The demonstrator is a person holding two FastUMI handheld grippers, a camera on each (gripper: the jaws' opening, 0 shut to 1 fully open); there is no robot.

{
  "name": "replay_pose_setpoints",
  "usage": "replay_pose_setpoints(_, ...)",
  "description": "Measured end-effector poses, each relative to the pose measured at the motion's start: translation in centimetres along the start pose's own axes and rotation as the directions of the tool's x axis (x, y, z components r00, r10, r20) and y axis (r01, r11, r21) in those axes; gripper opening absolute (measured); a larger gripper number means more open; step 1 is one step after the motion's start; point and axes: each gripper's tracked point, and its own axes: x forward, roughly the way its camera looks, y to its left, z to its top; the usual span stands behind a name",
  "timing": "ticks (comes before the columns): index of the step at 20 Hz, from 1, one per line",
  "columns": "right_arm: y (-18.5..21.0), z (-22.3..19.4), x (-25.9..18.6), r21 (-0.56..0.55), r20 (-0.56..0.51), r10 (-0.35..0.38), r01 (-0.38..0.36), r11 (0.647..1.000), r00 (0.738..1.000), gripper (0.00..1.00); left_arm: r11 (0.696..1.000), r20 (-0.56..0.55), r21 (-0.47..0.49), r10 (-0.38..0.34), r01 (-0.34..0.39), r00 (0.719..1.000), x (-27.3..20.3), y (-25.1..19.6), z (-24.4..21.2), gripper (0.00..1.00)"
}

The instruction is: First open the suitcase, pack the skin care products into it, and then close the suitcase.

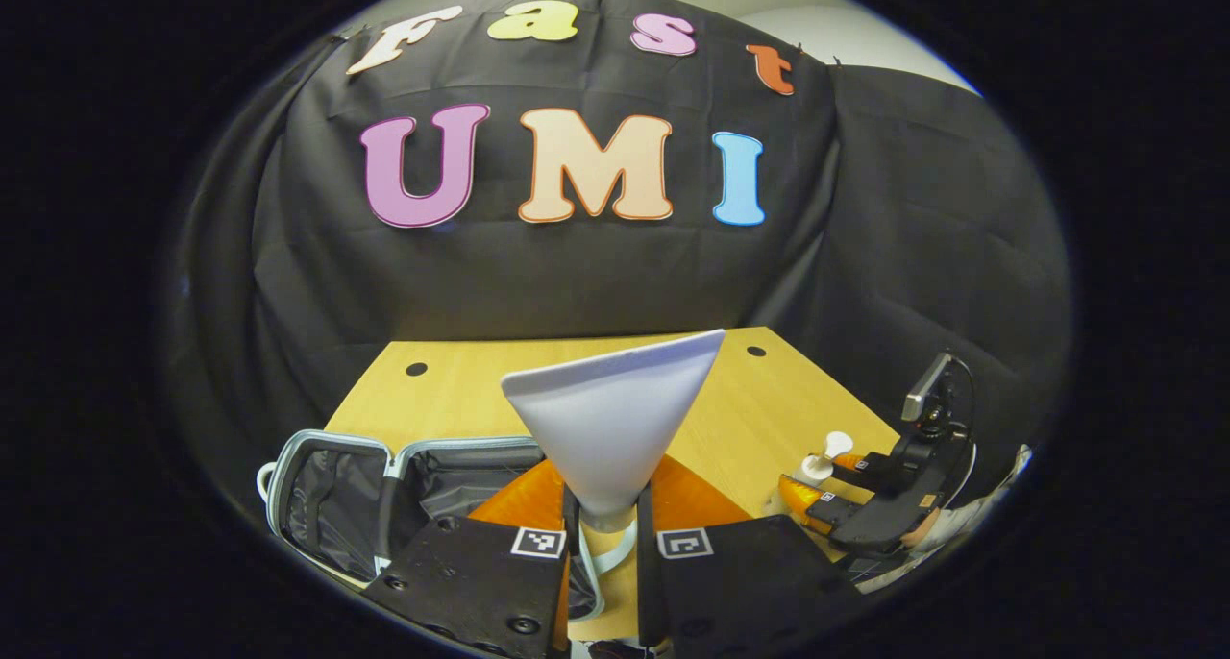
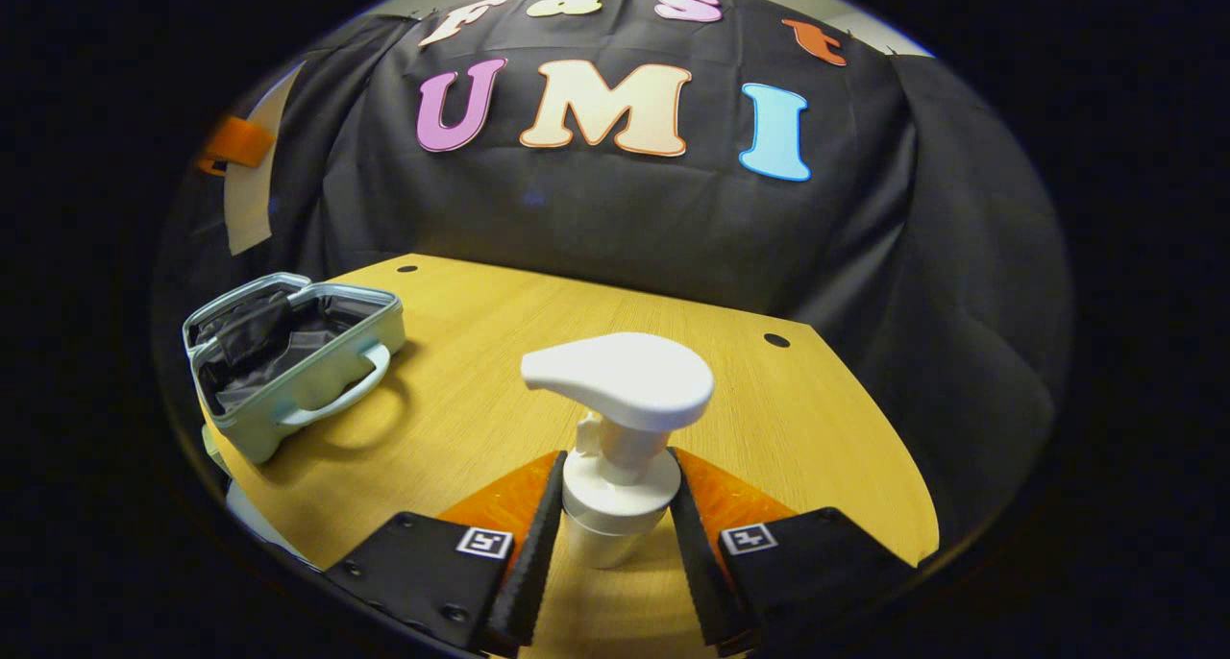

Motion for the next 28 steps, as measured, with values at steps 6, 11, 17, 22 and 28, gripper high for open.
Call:
replay_pose_setpoints(6,2.1,3.8,-1.3,0.024,0.039,0.075,-0.076,0.997,0.996,0.58,0.996,-0.103,-0.011,0.082,-0.083,0.991,-0.2,6.3,-2.6,0.2)
replay_pose_setpoints(11,4.6,10.0,-3.1,0.056,0.121,0.134,-0.142,0.988,0.984,0.58,0.991,-0.285,-0.037,0.116,-0.132,0.951,0.8,11.2,-8.4,0.2)
replay_pose_setpoints(17,7.9,14.8,-4.9,0.098,0.186,0.183,-0.204,0.974,0.965,0.56,0.979,-0.505,-0.118,0.084,-0.165,0.859,1.8,13.2,-16.1,0.21)
replay_pose_setpoints(22,11.6,15.9,-5.5,0.156,0.163,0.268,-0.293,0.943,0.949,0.57,0.973,-0.574,-0.129,0.085,-0.192,0.815,3.1,14.8,-19.6,0.2)
replay_pose_setpoints(28,17.1,16.9,-5.2,0.206,0.126,0.371,-0.39,0.898,0.92,0.57,0.98,-0.474,-0.128,0.075,-0.153,0.877,5.0,15.6,-17.5,0.7)
